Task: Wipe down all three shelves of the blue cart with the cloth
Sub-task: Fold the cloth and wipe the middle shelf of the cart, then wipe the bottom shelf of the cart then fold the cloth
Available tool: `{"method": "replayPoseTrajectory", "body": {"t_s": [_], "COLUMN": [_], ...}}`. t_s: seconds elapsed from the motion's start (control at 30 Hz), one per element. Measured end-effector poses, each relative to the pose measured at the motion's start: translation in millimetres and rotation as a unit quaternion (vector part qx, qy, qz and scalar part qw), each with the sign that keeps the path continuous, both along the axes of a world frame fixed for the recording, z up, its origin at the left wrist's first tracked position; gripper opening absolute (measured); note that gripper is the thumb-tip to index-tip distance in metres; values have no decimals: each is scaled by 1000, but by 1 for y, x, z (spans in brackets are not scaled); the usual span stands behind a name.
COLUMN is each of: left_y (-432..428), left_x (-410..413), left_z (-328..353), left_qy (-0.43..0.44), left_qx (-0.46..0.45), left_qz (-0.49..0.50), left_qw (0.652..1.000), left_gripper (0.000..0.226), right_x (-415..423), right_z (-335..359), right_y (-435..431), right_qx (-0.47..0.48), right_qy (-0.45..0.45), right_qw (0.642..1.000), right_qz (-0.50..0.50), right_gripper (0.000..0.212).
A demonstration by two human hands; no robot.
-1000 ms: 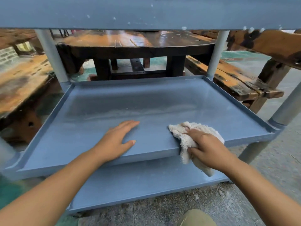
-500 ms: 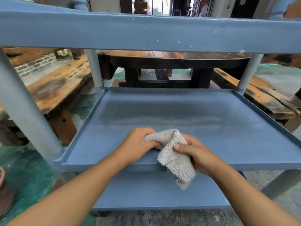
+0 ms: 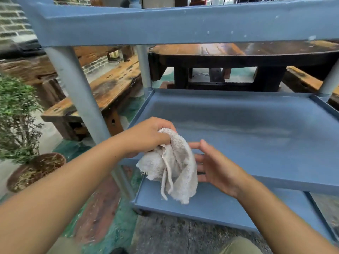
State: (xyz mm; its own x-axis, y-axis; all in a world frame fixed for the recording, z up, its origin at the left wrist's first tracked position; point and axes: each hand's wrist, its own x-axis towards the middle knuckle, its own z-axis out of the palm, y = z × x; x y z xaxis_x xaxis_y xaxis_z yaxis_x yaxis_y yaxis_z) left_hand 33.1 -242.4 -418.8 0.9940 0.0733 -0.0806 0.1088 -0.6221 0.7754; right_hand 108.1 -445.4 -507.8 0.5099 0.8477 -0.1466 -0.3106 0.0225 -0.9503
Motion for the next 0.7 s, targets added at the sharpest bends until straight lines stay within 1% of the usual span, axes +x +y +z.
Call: {"method": "replayPoseTrajectory", "body": {"t_s": [0.07,0.17,0.23,0.3,0.33,0.4,0.47,0.6,0.7], "left_y": [3,7,9,9,8,11,17,32,40], "left_x": [-14,-34,-43,-48,-51,-53,-53,-44,-34], "left_z": [-6,-23,-36,-51,-58,-75,-94,-138,-172], "left_qy": [35,83,112,129,136,154,167,183,188], "left_qx": [-9,2,45,67,71,73,52,-3,4], "left_qz": [27,54,68,75,77,62,41,-14,-56], "left_qw": [999,995,990,987,985,983,984,983,981], "left_gripper": [15,17,17,16,15,15,16,19,17], "right_x": [-17,-45,-63,-76,-81,-87,-85,-65,-41], "right_z": [-5,-24,-43,-62,-72,-96,-122,-170,-187], "right_y": [7,16,22,26,28,33,38,42,35], "right_qx": [-31,-71,-98,-117,-124,-140,-165,-221,-271], "right_qy": [-58,-144,-167,-179,-180,-180,-207,-243,-264], "right_qw": [998,987,981,976,975,973,964,944,925], "right_qz": [-4,1,14,27,32,34,32,15,10], "right_gripper": [70,80,81,79,74,58,45,29,19]}}
